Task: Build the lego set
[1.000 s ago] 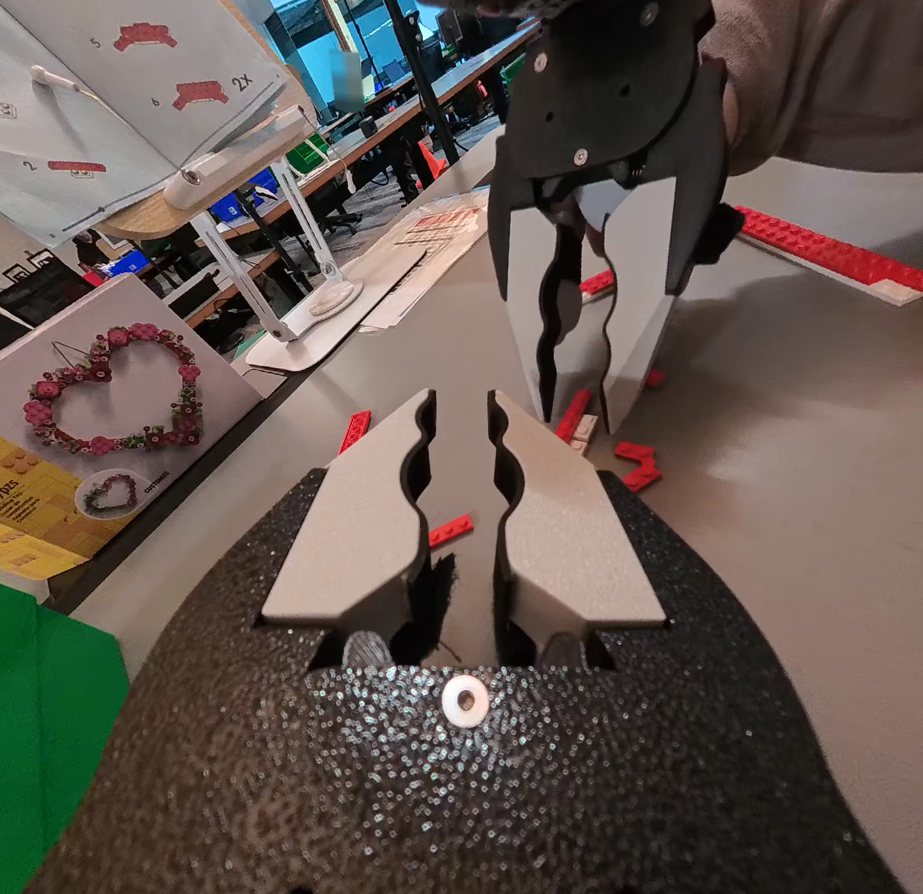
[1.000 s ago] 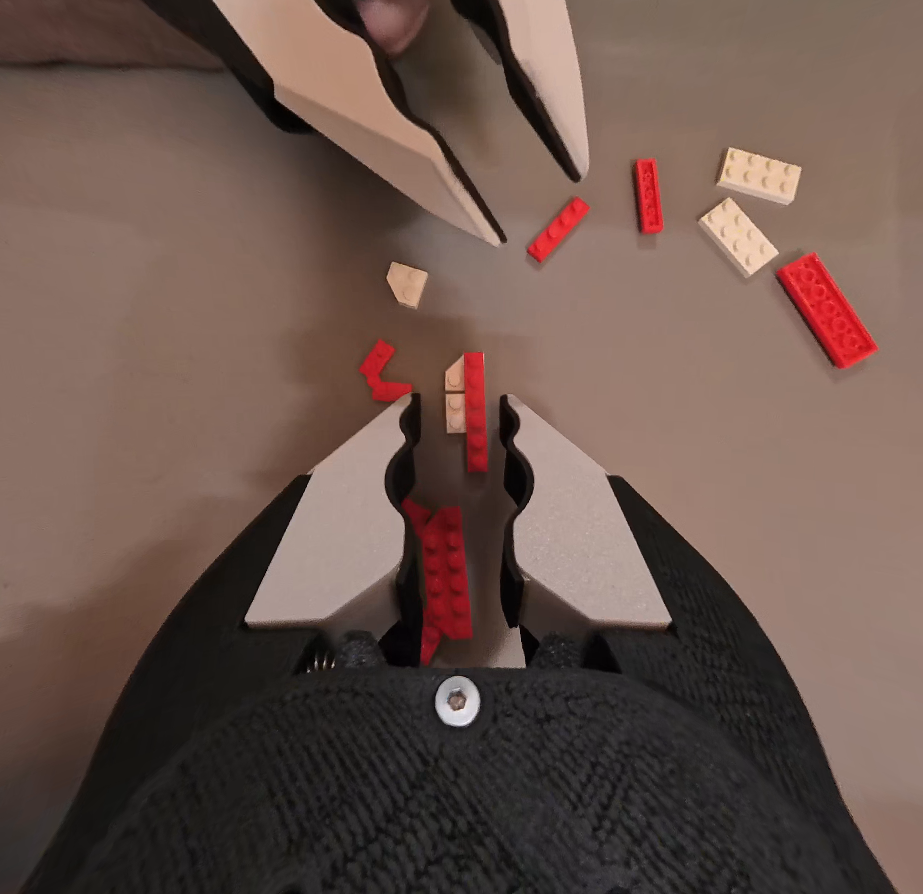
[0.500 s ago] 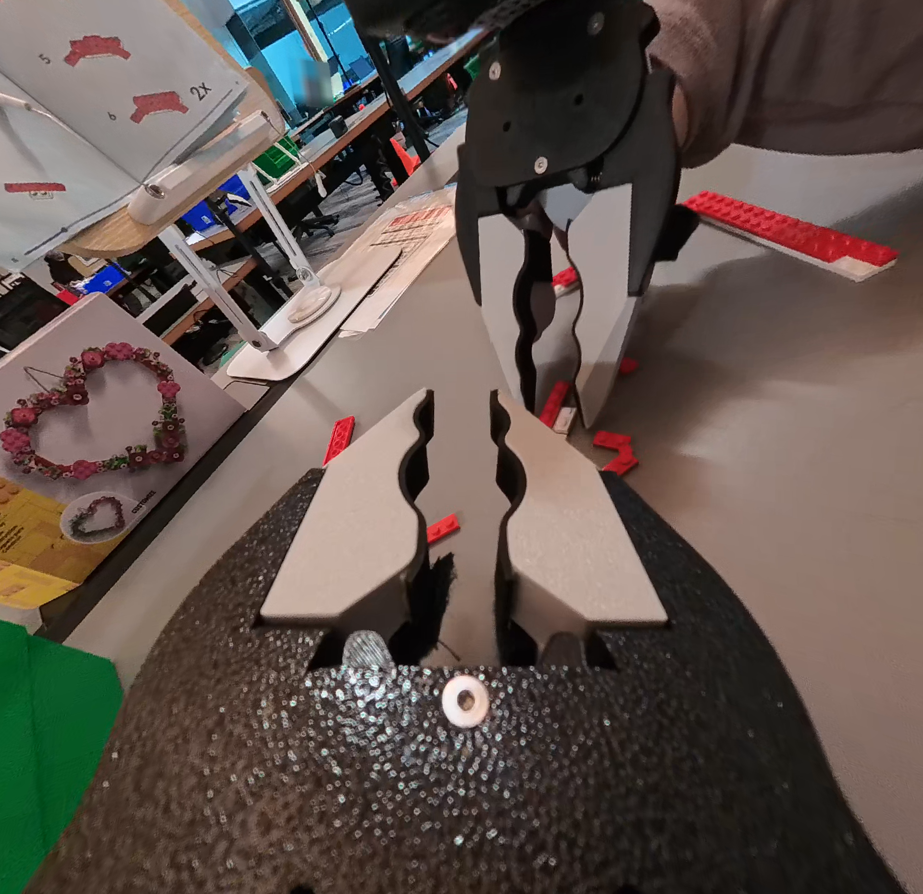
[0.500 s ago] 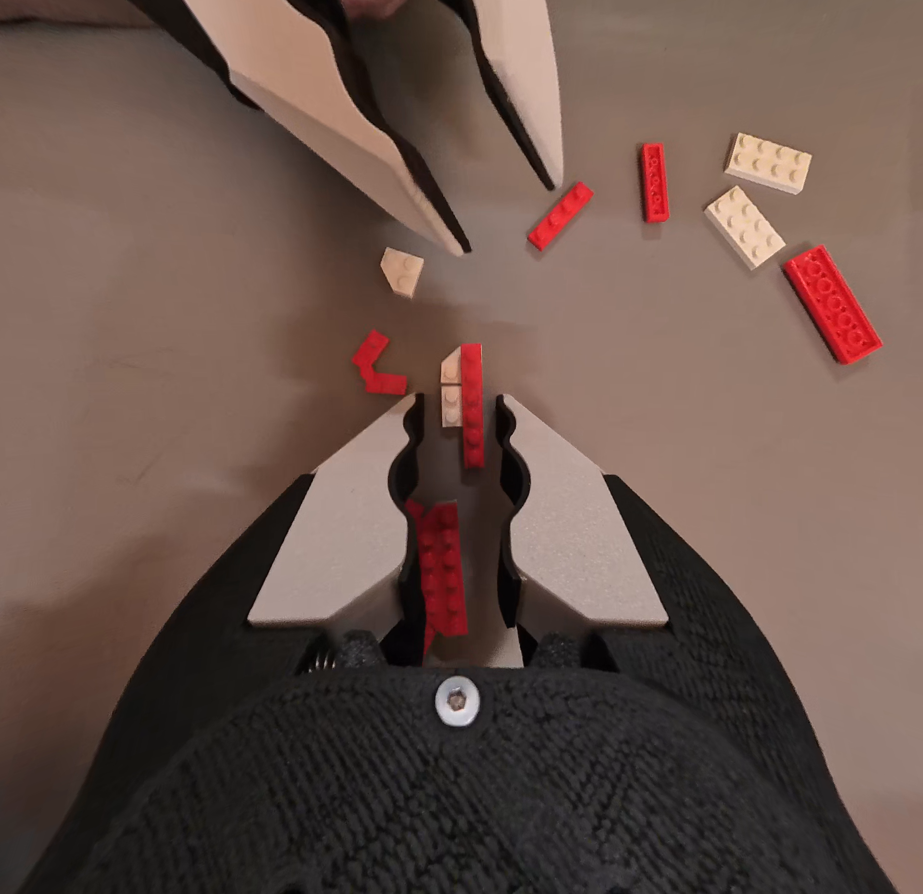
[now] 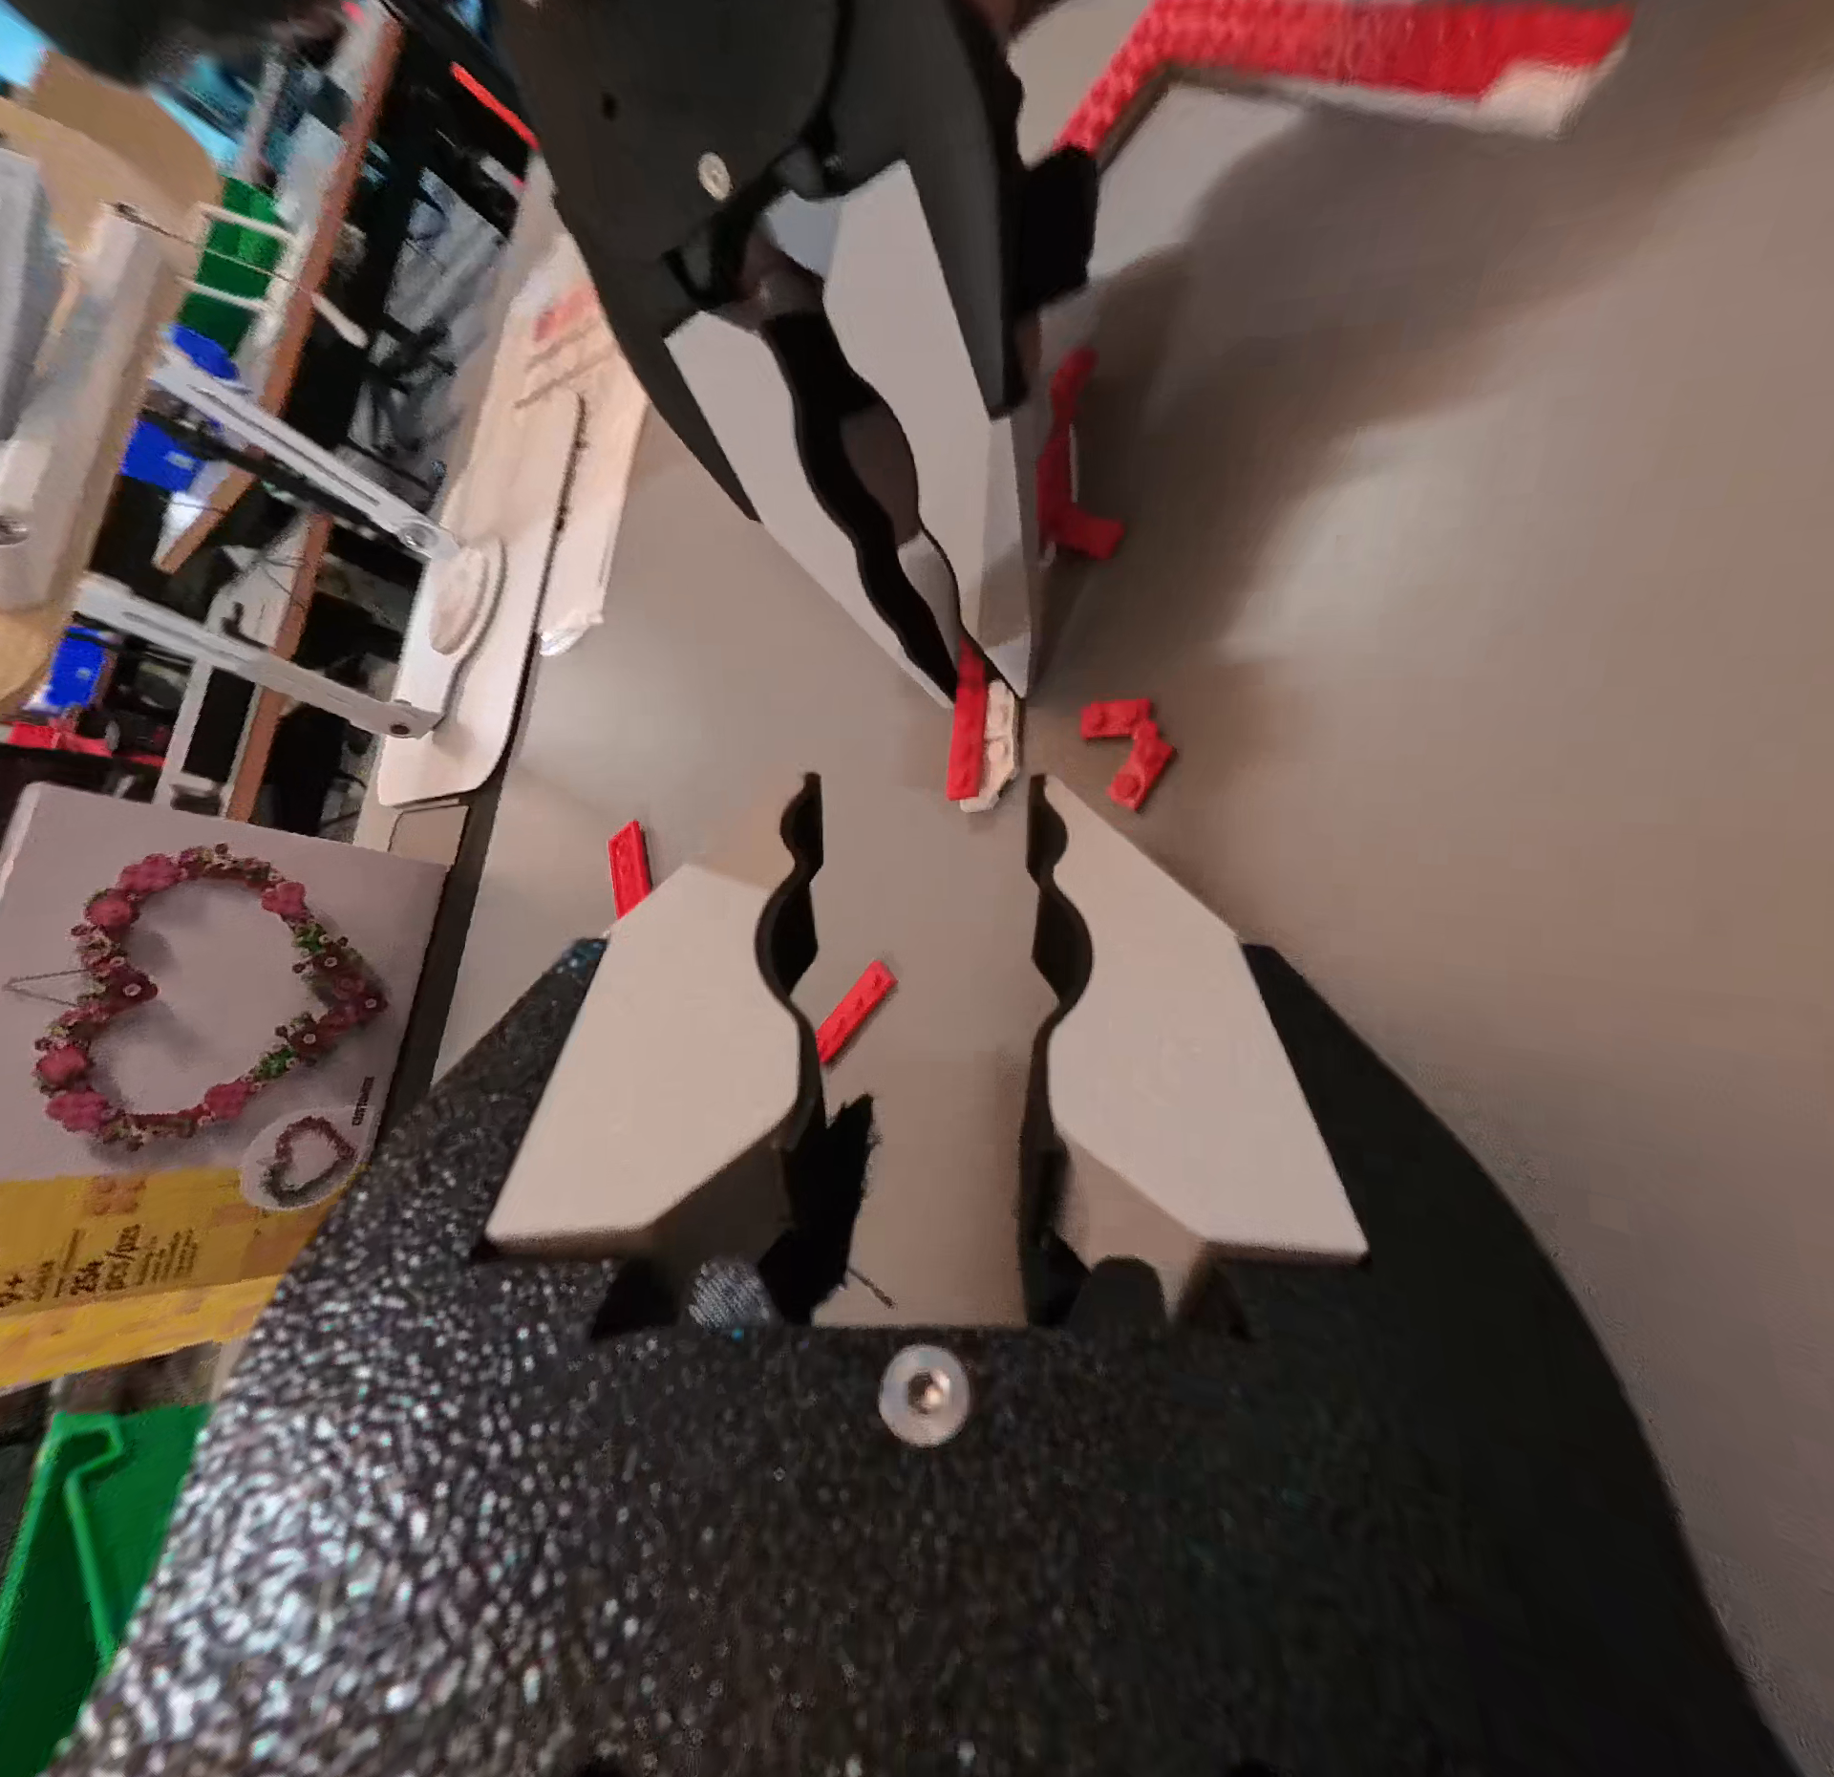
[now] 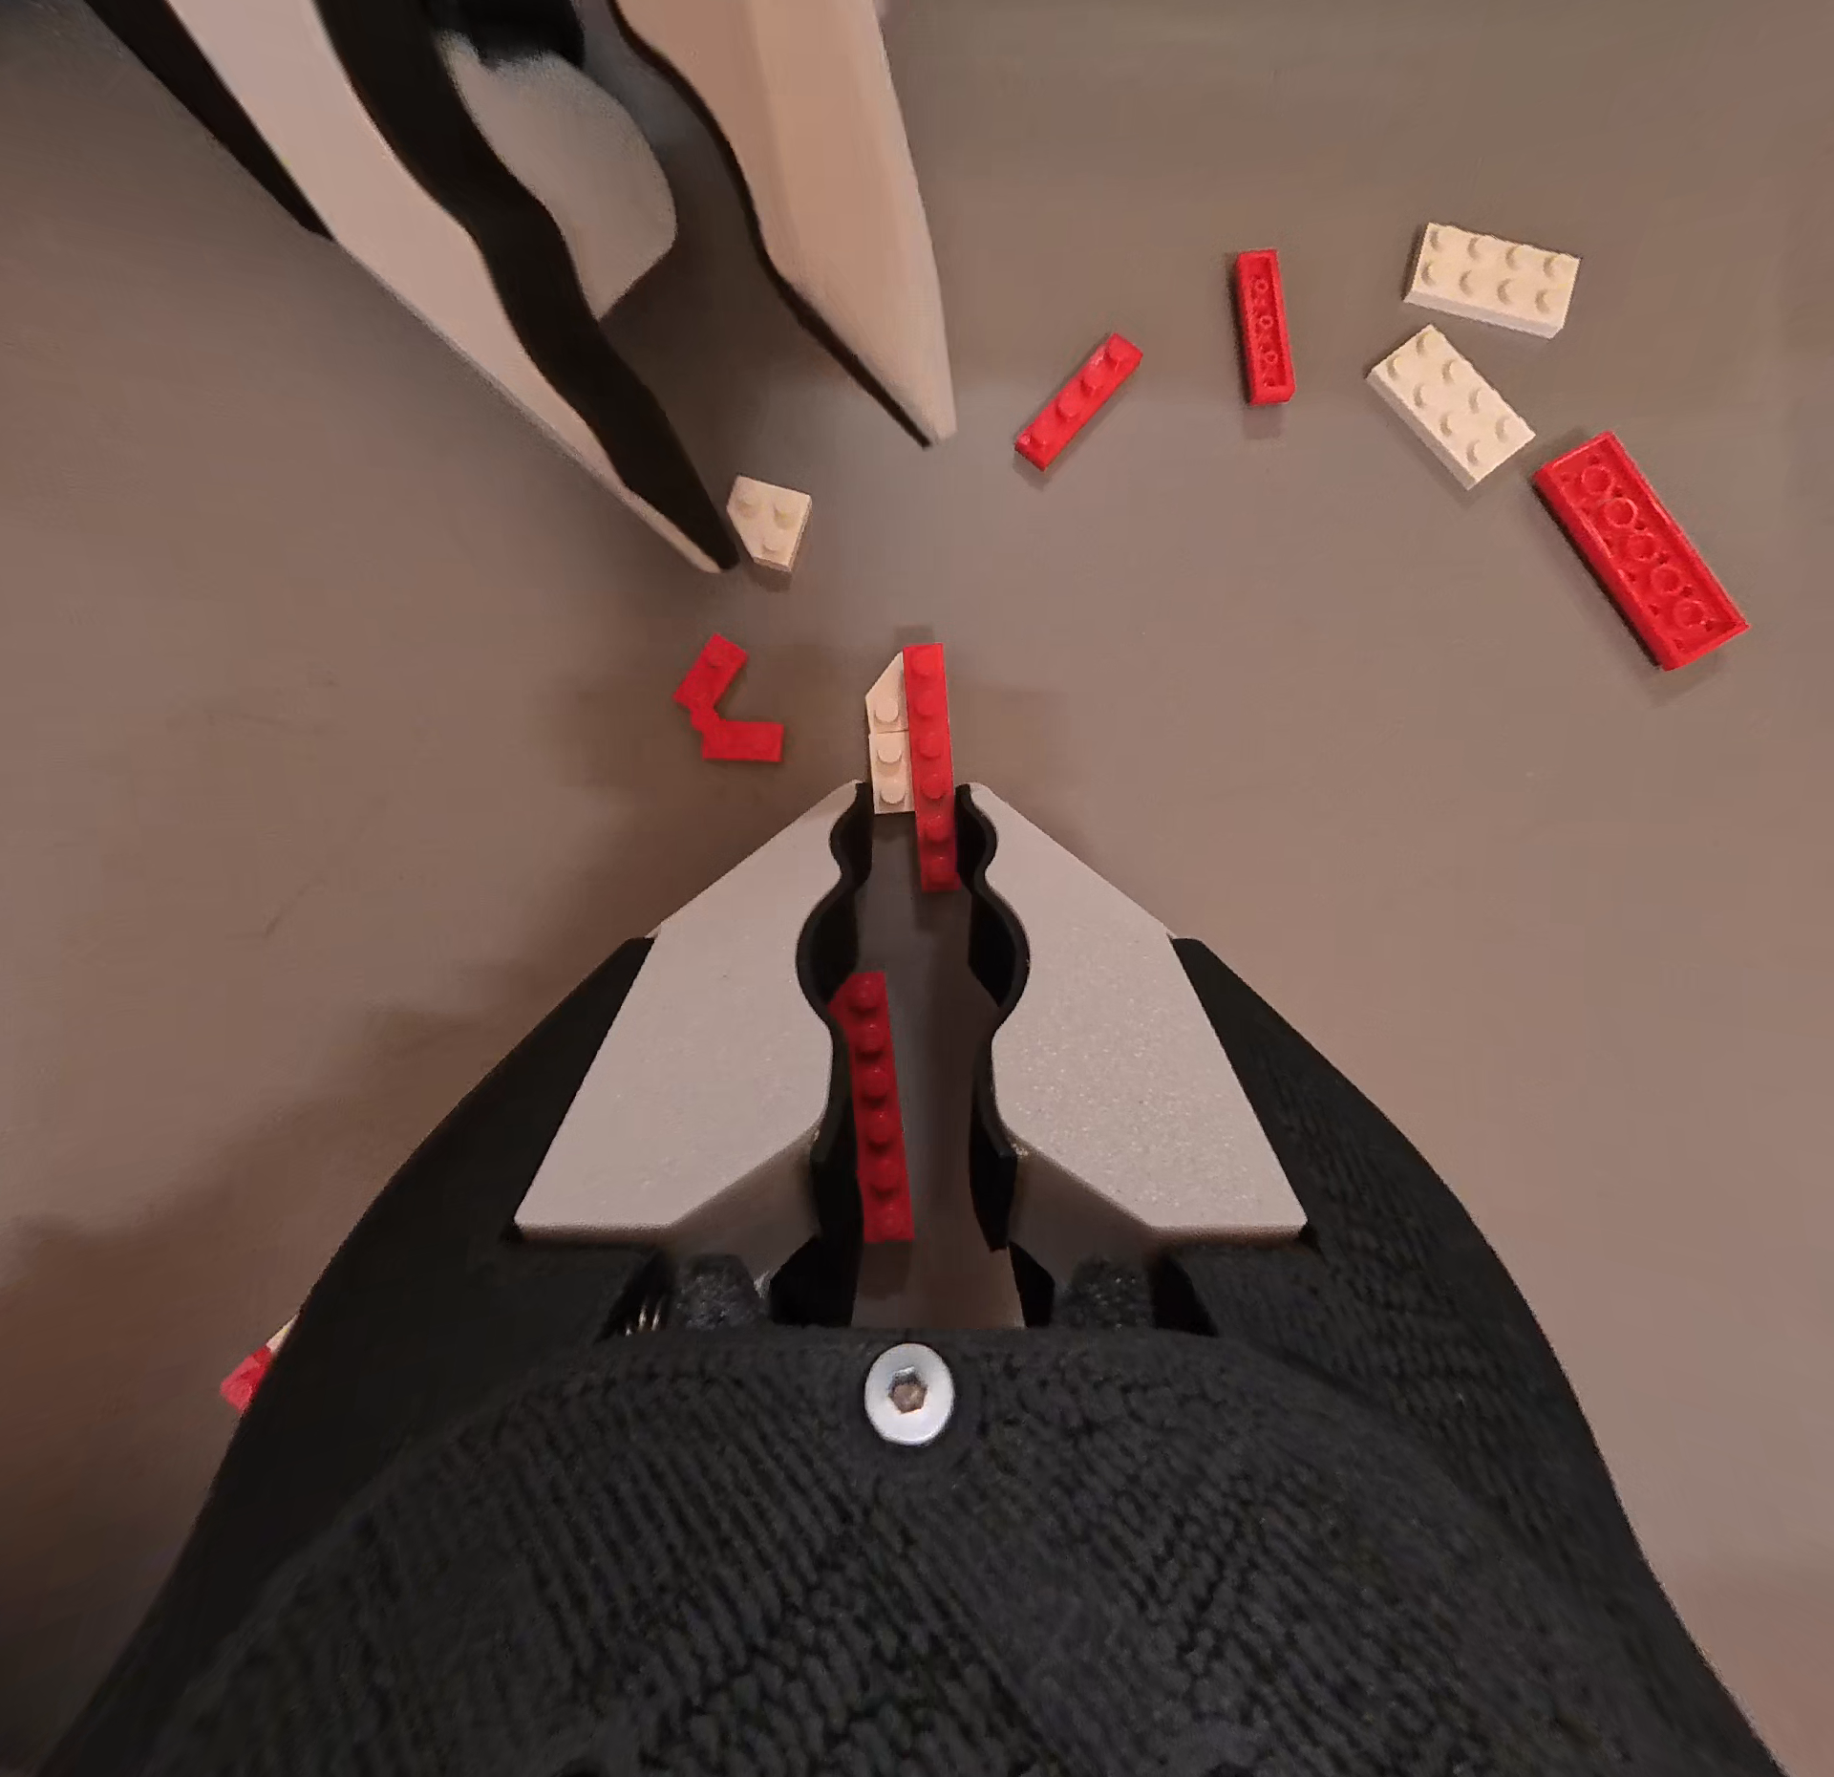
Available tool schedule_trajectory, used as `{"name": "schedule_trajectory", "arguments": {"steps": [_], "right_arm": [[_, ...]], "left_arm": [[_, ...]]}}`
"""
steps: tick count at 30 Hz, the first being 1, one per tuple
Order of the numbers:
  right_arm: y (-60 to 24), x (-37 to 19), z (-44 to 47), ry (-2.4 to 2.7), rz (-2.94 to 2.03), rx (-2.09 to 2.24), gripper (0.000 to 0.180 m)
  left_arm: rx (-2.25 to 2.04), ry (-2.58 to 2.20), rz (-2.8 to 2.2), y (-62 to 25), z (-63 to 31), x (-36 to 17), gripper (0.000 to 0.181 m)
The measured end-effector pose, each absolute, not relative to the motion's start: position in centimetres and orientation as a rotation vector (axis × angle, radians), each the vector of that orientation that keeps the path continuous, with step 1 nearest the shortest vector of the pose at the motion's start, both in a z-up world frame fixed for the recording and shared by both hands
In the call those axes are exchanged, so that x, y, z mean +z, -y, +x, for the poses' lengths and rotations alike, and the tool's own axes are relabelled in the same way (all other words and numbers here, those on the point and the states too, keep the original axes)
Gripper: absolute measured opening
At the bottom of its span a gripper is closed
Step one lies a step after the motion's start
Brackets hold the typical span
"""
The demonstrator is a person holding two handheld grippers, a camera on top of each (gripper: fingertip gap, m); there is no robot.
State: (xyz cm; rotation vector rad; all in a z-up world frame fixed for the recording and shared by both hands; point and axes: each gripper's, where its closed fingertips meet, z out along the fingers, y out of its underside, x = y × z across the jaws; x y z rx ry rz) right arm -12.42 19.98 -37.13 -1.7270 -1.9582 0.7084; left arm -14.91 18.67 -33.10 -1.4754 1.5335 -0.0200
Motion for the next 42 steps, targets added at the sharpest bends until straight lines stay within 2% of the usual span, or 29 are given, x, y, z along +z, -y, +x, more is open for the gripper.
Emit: {"name": "schedule_trajectory", "arguments": {"steps": [8,15,21,27,31,42], "right_arm": [[-20.0,-37.1,-12.4,1.950,-1.729,0.723,0.014],[-19.9,-37.1,-12.4,1.959,-1.714,0.721,0.014],[-19.8,-37.1,-12.5,1.957,-1.704,0.749,0.014],[-20.1,-37.1,-12.2,1.971,-1.685,0.714,0.014],[-20.7,-36.5,-12.0,1.941,-1.678,0.694,0.014],[-21.1,-36.6,-11.6,1.939,-1.670,0.672,0.014]], "left_arm": [[0.056,-1.772,-1.470,-19.5,-13.8,-35.8,0.037],[0.055,-1.837,-1.444,-20.3,-13.3,-36.2,0.025],[0.099,-1.874,-1.414,-20.3,-13.5,-36.8,0.007],[0.047,-1.731,-1.477,-20.3,-13.7,-35.7,0.025],[-0.019,-1.590,-1.494,-20.5,-14.0,-34.2,0.023],[-0.331,-1.492,-1.802,-20.8,-14.1,-36.0,0.023]]}}
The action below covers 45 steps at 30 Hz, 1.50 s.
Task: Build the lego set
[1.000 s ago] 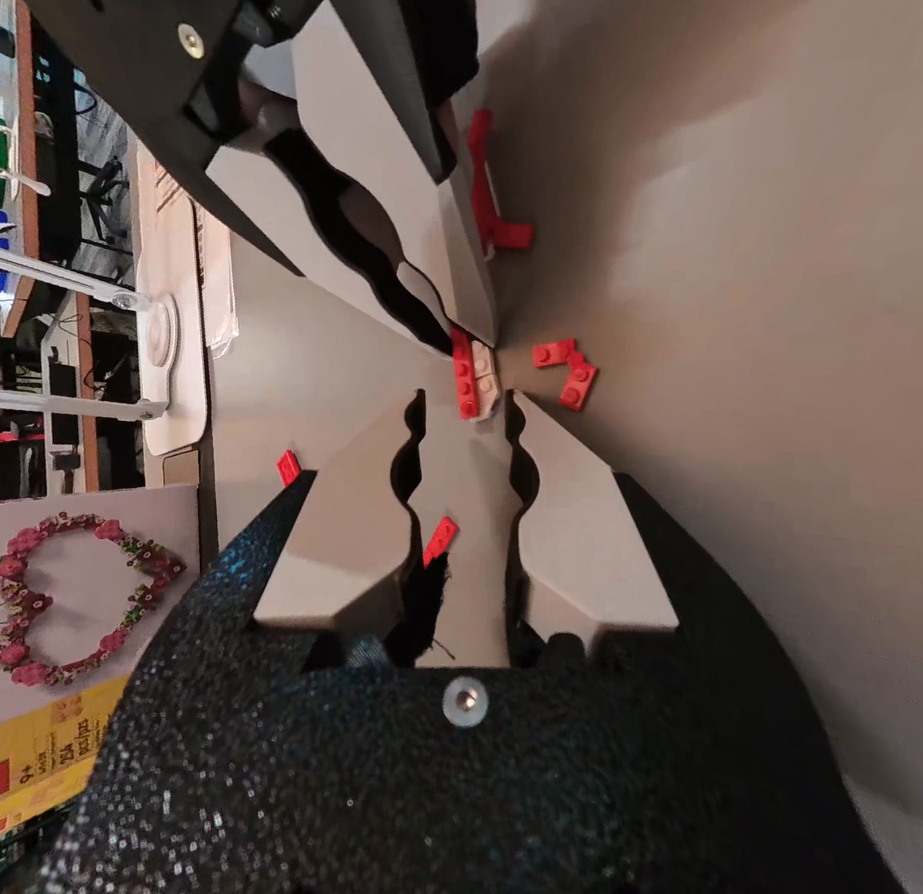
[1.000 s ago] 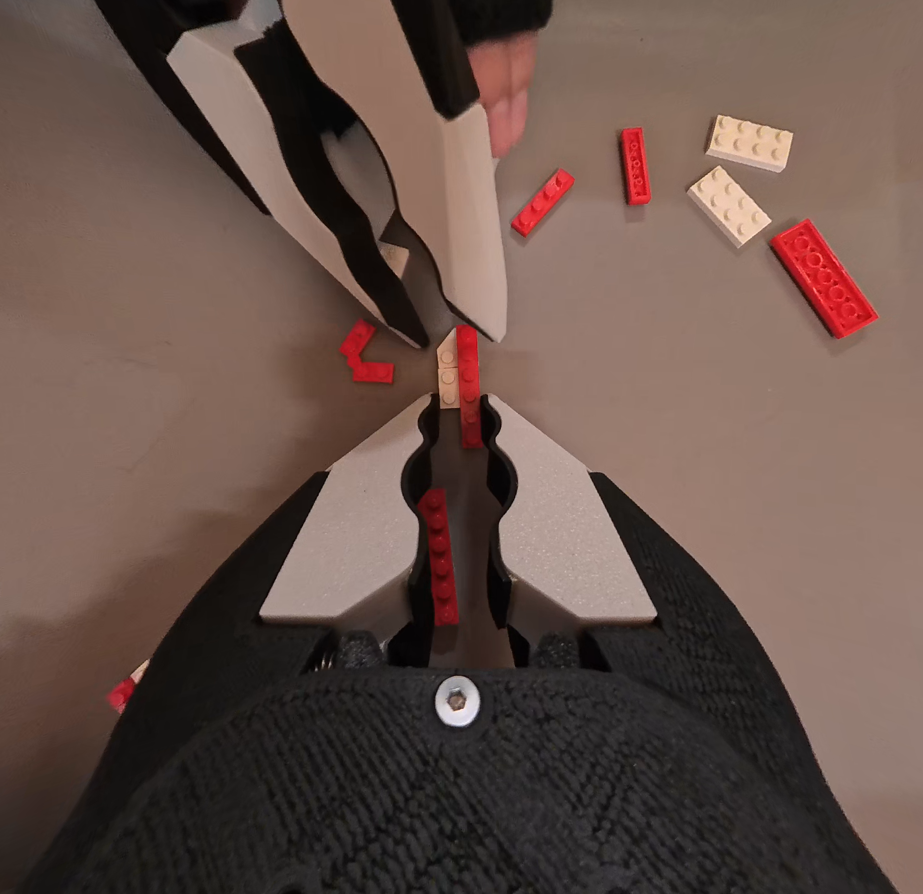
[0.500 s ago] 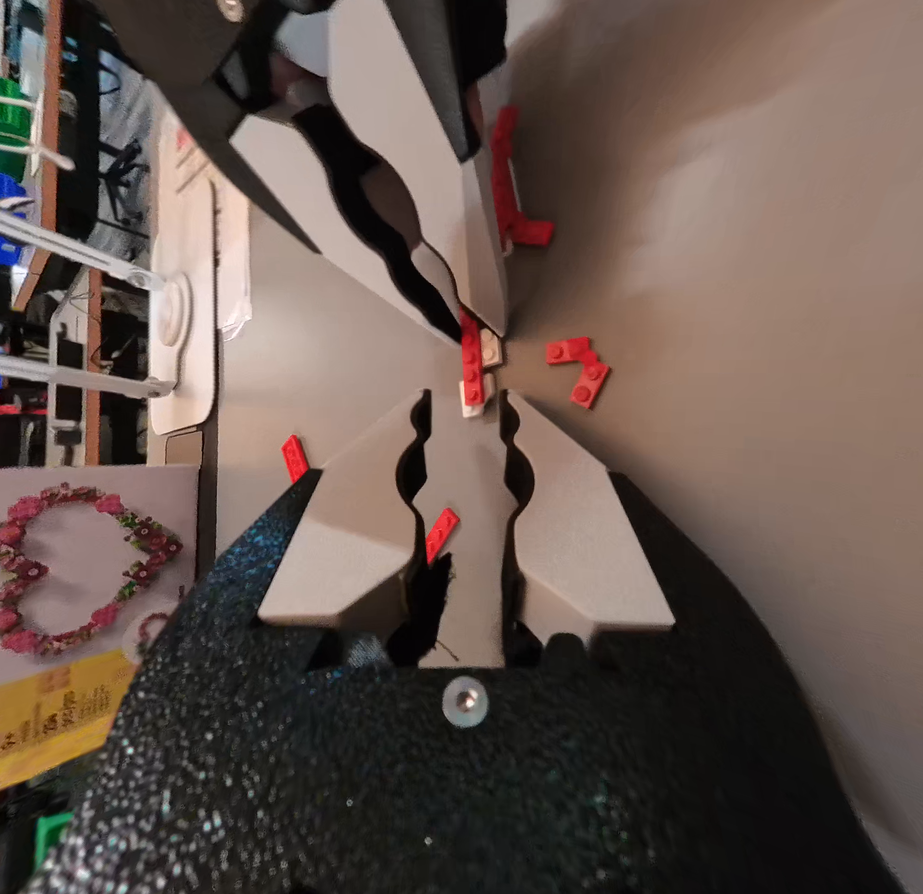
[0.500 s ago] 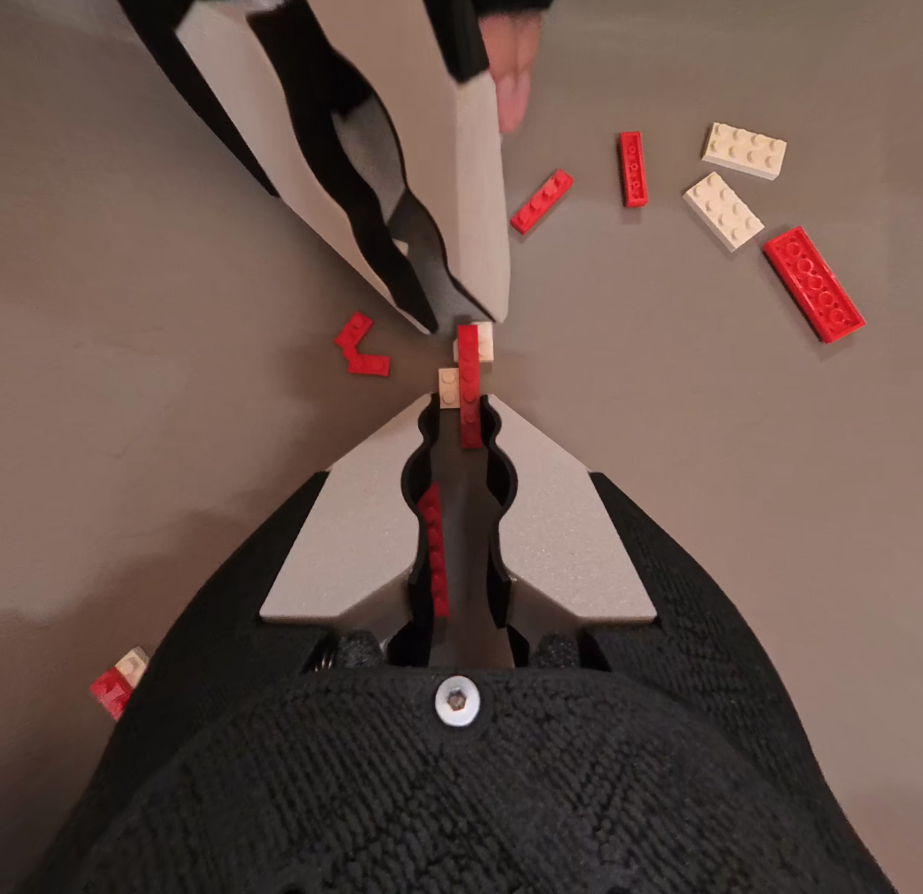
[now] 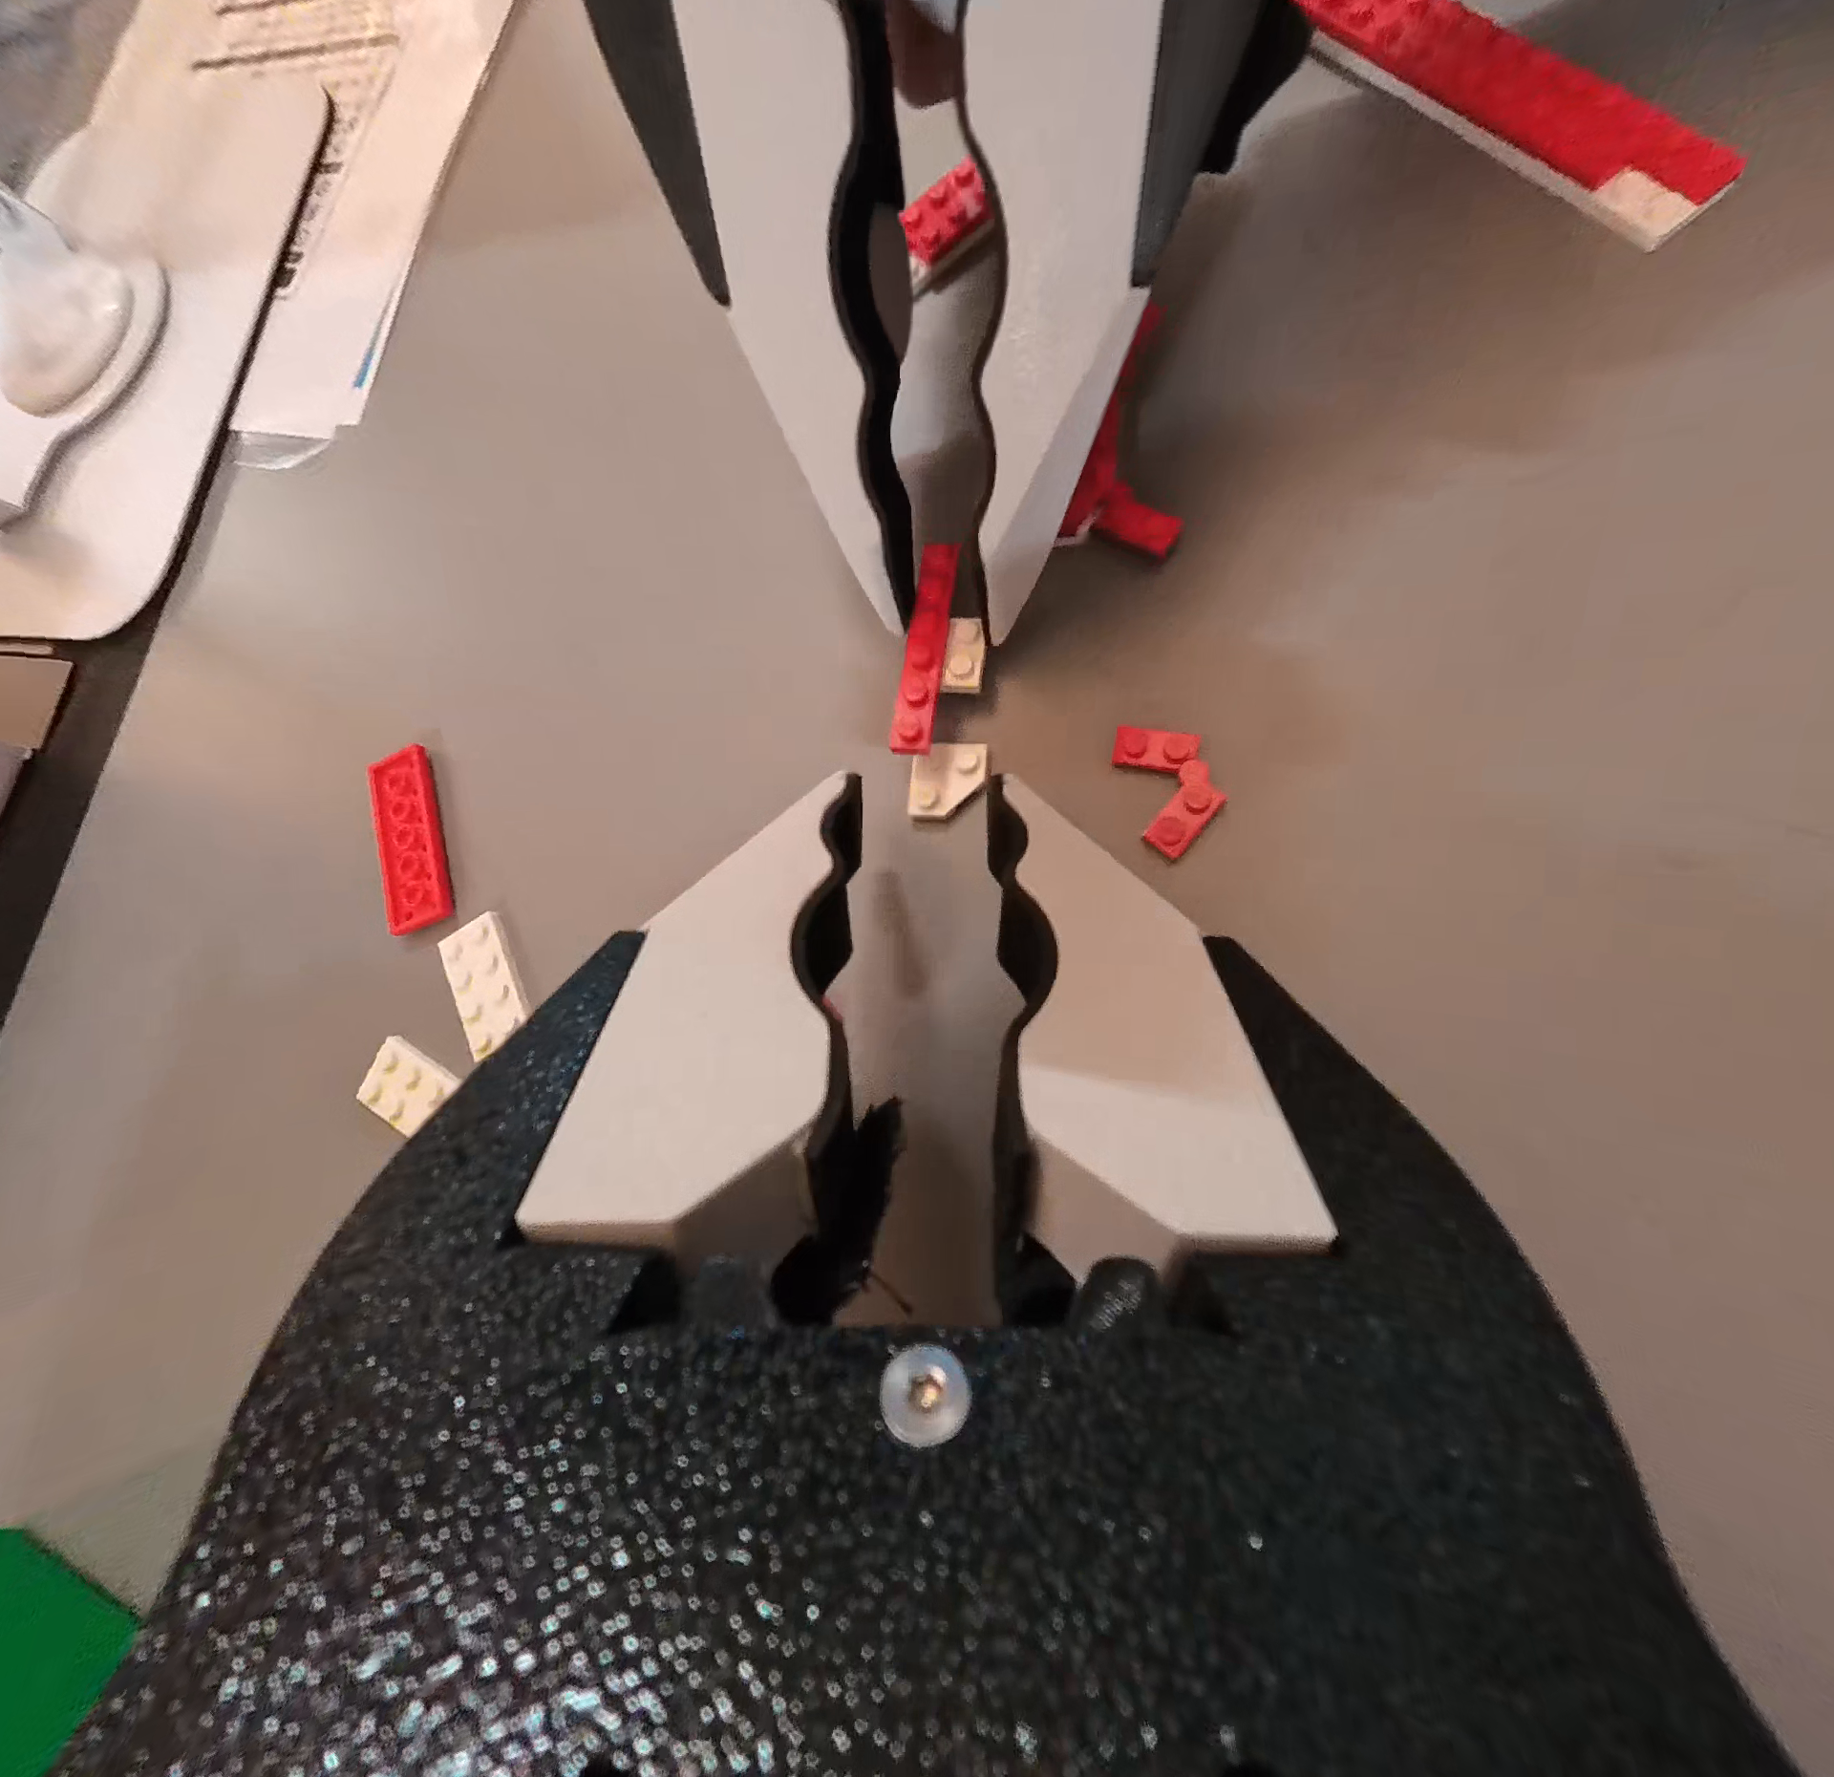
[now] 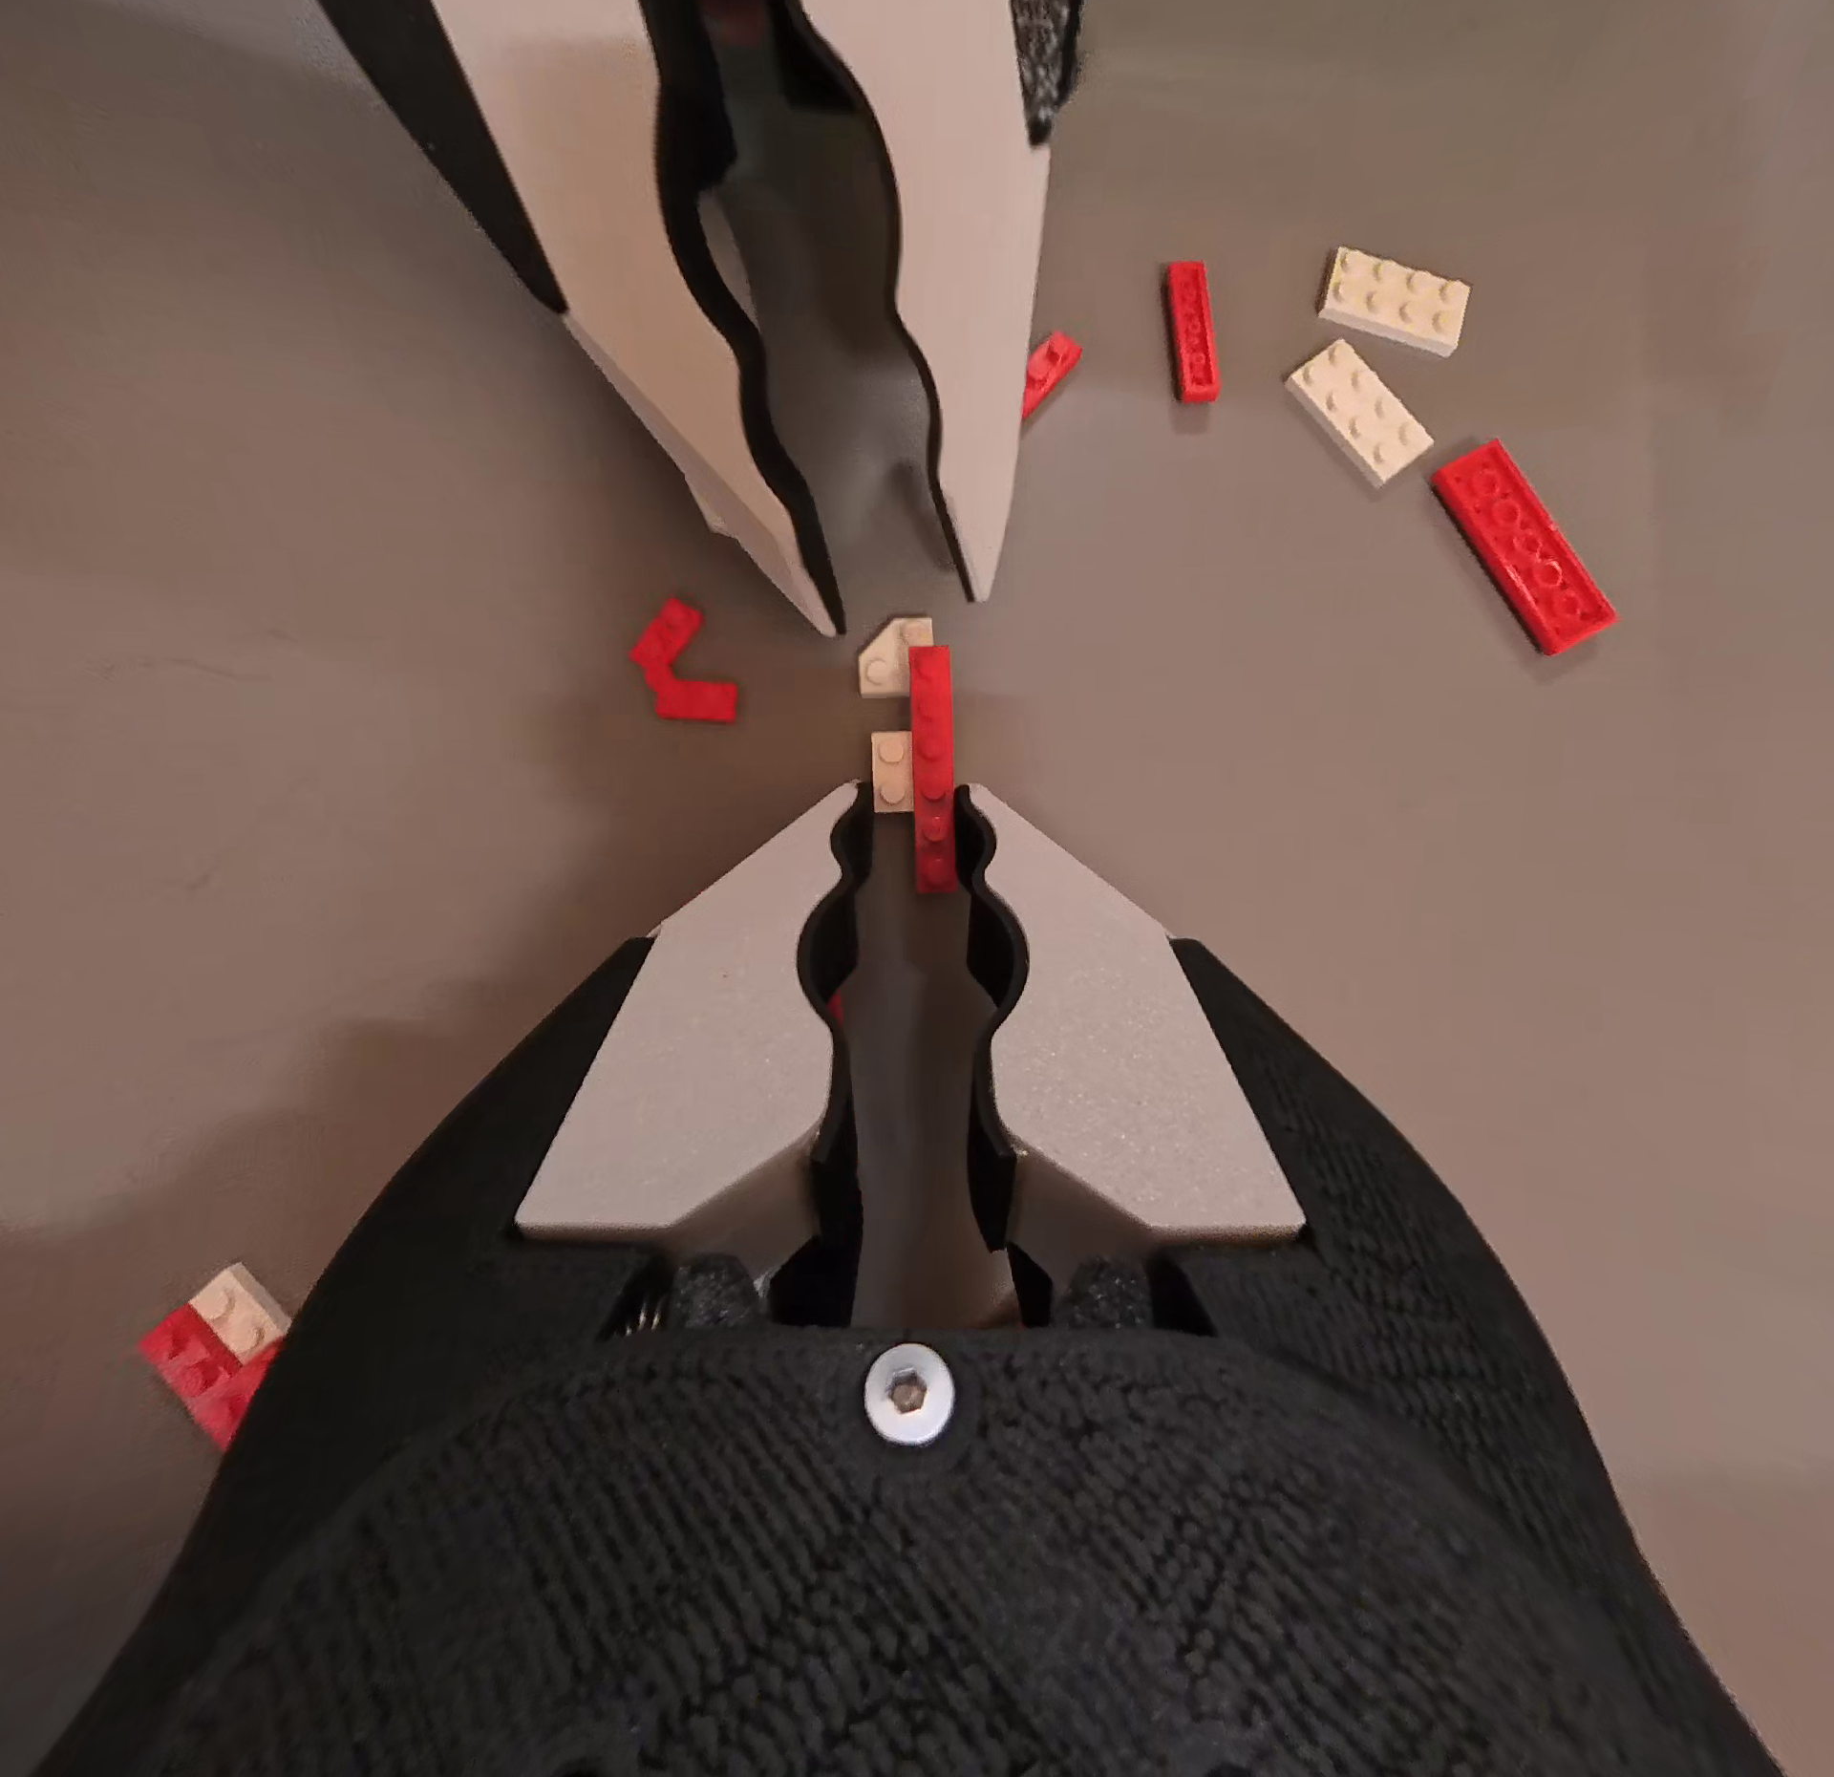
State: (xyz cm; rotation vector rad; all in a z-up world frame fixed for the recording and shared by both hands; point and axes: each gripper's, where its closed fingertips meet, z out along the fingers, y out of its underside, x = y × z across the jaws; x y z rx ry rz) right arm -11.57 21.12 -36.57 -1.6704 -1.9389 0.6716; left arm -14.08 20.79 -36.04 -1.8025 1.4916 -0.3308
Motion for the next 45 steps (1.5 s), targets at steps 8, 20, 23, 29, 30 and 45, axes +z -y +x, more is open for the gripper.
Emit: {"name": "schedule_trajectory", "arguments": {"steps": [8,20,23,29,30,45], "right_arm": [[-20.7,-36.8,-12.4,1.973,-1.645,0.639,0.014],[-20.7,-37.1,-12.8,1.976,-1.632,0.616,0.014],[-20.8,-37.1,-12.9,1.971,-1.630,0.625,0.014],[-20.8,-37.1,-12.9,1.966,-1.623,0.634,0.014],[-20.8,-37.0,-12.9,1.965,-1.622,0.636,0.014],[-20.7,-37.0,-12.9,1.951,-1.632,0.684,0.020]], "left_arm": [[-0.321,-1.500,-1.795,-20.5,-14.6,-35.7,0.024],[-0.319,-1.524,-1.822,-20.6,-14.0,-36.6,0.024],[-0.342,-1.526,-1.850,-20.7,-14.0,-36.7,0.024],[-0.378,-1.533,-1.900,-20.8,-14.4,-37.0,0.020],[-0.386,-1.534,-1.905,-20.8,-14.5,-37.0,0.019],[-0.445,-1.551,-1.915,-20.7,-14.3,-37.1,0.010]]}}
